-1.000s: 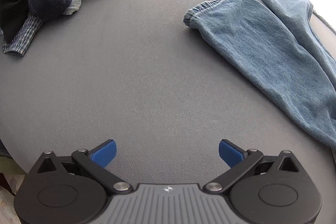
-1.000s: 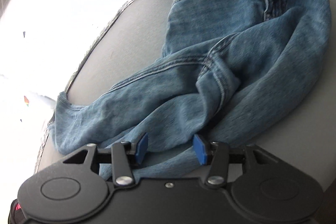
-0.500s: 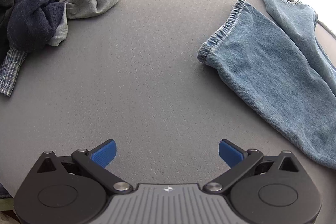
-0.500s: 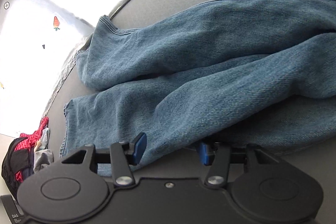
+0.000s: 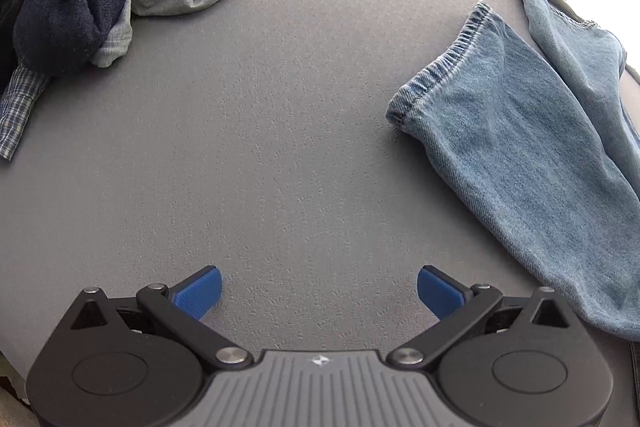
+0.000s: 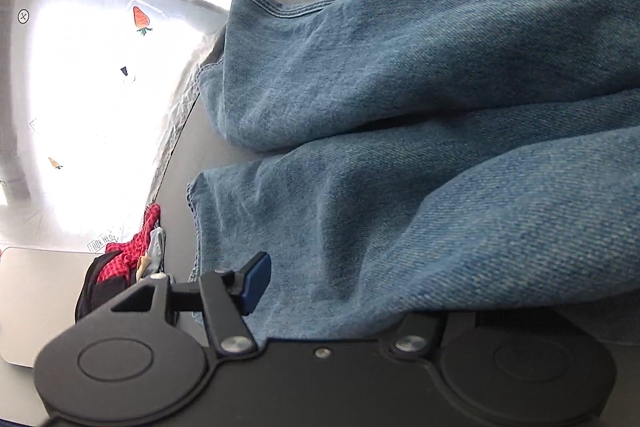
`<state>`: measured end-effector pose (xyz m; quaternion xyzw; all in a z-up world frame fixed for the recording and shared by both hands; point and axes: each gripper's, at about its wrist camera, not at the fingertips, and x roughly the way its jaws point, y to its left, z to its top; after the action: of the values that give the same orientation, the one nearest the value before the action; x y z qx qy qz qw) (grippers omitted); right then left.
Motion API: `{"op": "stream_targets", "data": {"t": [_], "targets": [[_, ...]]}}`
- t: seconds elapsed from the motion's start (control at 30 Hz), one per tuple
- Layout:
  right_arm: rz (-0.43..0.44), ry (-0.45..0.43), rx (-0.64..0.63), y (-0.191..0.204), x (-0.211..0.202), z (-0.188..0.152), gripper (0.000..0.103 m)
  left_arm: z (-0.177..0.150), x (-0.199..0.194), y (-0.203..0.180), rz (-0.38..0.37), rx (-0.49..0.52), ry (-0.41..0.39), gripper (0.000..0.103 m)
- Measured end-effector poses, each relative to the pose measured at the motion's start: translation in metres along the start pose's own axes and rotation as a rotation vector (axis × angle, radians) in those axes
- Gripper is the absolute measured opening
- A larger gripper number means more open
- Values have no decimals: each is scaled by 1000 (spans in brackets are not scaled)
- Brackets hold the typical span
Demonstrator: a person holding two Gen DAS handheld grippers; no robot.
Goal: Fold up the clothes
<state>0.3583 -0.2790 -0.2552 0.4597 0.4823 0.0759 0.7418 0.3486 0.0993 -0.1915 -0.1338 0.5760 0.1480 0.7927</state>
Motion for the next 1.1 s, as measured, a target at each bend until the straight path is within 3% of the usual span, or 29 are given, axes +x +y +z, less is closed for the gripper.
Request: {"op": "stream_targets", "data": {"t": [0.27,0.37,0.47,0.67,0.73,0.83,0.93,1.1], "targets": [[63,107,162,6,18,34,70,-2,-3,-3,27,-84,-33,102],[116,104,274,6,16,55,70,5,-2,-5,44,-93,-36,102],[224,27,421,1,3,81,72,15,-2,-6,51,-89,-36,102],[506,-306,786,-53,-39,116,77,35,6,-16,72,-28,-24,103],[512,-373,844,-69,-47,116,77,40,11,-20,64,-6,-13,103],[383,-401,721,-66,-62,104,76,45,17,-28,52,30,-4,103],[281,-351,584,-56,-66,80,73,46,22,-35,36,58,7,103],[225,-255,523,-47,-38,38,66,40,23,-46,23,117,4,103]]}}
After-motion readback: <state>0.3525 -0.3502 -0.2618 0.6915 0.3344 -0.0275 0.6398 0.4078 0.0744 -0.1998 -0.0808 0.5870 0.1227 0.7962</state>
